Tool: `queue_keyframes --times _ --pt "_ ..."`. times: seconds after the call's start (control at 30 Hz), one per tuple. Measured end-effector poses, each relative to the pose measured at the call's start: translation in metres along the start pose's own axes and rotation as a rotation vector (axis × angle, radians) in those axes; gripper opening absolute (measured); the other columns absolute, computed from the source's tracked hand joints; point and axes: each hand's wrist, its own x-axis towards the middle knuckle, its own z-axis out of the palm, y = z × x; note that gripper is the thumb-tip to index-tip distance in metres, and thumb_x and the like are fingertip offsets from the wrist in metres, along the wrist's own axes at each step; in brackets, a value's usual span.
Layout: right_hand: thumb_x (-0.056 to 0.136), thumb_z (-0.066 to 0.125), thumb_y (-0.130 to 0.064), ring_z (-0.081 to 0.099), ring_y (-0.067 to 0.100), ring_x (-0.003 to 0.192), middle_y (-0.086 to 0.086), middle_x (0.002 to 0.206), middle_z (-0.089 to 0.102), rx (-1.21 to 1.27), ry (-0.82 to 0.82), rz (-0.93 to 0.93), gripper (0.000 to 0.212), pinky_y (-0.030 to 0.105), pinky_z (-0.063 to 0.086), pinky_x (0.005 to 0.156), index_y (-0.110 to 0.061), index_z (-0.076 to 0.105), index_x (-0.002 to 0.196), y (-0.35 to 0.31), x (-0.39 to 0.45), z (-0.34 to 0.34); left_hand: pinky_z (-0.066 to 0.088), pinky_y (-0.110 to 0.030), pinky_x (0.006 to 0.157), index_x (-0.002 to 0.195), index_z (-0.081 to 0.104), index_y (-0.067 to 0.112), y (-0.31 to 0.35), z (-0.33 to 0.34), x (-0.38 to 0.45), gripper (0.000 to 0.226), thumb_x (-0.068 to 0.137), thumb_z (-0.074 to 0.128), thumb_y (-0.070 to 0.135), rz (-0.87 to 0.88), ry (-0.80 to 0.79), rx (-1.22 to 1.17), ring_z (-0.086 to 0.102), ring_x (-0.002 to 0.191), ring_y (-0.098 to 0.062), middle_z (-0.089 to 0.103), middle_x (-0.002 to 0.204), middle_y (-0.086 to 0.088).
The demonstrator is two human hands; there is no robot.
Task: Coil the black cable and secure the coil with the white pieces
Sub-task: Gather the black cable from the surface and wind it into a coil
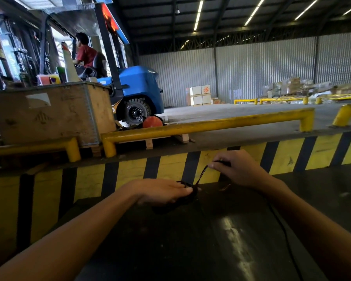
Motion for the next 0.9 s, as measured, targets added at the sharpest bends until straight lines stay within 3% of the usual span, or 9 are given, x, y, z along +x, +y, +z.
queue_keyframes --times 0.13,0.23,0.33,0.43,0.53,0.6,0.67,0.77,0.9 --pt "0.094 0.043 -0.029 0.055 -0.005 0.062 -0.014 0.065 0.055 0.16 0.035 0.097 0.025 0.017 0.038 0.056 -0.04 0.052 0.074 -0.008 -0.014 0.028 0.046 -0.046 0.092 0.123 0.048 0.056 0.014 0.003 -0.013 0.035 0.089 0.039 0.054 0.266 -0.281 -0.382 0.049 0.122 -0.018 0.046 0.134 0.012" --pt "0.096 0.035 -0.034 0.062 0.003 0.065 -0.003 0.075 0.066 0.38 -0.089 0.104 0.027 0.025 0.052 0.056 -0.037 0.059 0.085 -0.034 -0.037 0.063 0.044 -0.057 0.095 0.13 0.048 0.047 0.033 -0.01 -0.019 0.042 0.089 0.039 0.048 0.477 -0.247 -0.725 0.046 0.129 -0.027 0.044 0.143 -0.001" --pt "0.096 0.035 -0.039 0.056 -0.001 0.056 -0.016 0.068 0.062 0.445 -0.202 0.044 0.021 0.016 0.043 0.049 -0.039 0.052 0.083 -0.059 -0.051 0.085 0.044 -0.06 0.093 0.125 0.053 0.048 0.044 -0.02 -0.018 0.038 0.09 0.038 0.048 0.58 -0.093 -0.865 0.044 0.129 -0.029 0.044 0.14 -0.005" --pt "0.096 0.036 -0.037 0.055 0.0 0.06 -0.012 0.071 0.058 0.339 -0.287 -0.016 0.016 0.016 0.044 0.054 -0.033 0.051 0.089 -0.066 -0.049 0.082 0.032 -0.057 0.101 0.121 0.048 0.057 0.041 -0.026 -0.012 0.032 0.093 0.036 0.049 0.567 0.258 -0.628 0.041 0.126 -0.019 0.045 0.136 0.005" --pt "0.095 0.038 -0.035 0.057 0.003 0.068 -0.004 0.082 0.06 0.199 -0.324 -0.013 0.021 0.02 0.047 0.063 -0.023 0.055 0.098 -0.057 -0.04 0.061 0.041 -0.038 0.092 0.114 0.054 0.038 0.026 -0.029 -0.004 0.029 0.097 0.033 0.048 0.427 0.523 -0.029 0.052 0.11 -0.015 0.056 0.123 0.0" --pt "0.095 0.041 -0.033 0.058 0.002 0.077 -0.007 0.089 0.061 0.097 -0.35 -0.048 0.02 0.018 0.046 0.07 -0.023 0.056 0.102 -0.046 -0.032 0.042 0.044 -0.033 0.075 0.088 0.056 0.027 0.011 -0.024 0.004 0.031 0.099 0.032 0.042 0.312 0.506 0.332 0.056 0.084 -0.017 0.058 0.092 -0.006" --pt "0.094 0.043 -0.033 0.054 -0.001 0.077 -0.013 0.086 0.057 0.007 -0.364 -0.091 0.017 0.018 0.043 0.073 -0.025 0.058 0.1 -0.036 -0.023 0.018 0.044 -0.033 0.074 0.081 0.054 0.028 -0.005 -0.019 0.008 0.031 0.099 0.032 0.042 0.192 0.433 0.463 0.054 0.079 -0.016 0.054 0.085 -0.002" --pt "0.093 0.045 -0.032 0.049 -0.005 0.07 -0.016 0.079 0.052 -0.105 -0.292 -0.126 0.017 0.014 0.038 0.067 -0.024 0.06 0.098 -0.02 -0.012 -0.015 0.043 -0.034 0.08 0.094 0.058 0.027 -0.019 -0.02 0.003 0.033 0.097 0.032 0.046 0.096 0.339 0.461 0.055 0.084 -0.014 0.057 0.093 -0.001" --pt "0.09 0.052 -0.026 0.051 -0.006 0.063 -0.02 0.068 0.052 -0.098 -0.032 -0.063 0.014 0.014 0.034 0.058 -0.021 0.064 0.095 0.002 -0.005 -0.042 0.037 -0.029 0.076 0.086 0.05 0.041 -0.008 -0.019 -0.014 0.024 0.096 0.03 0.05 0.088 0.232 0.385 0.049 0.082 -0.003 0.05 0.088 0.012"
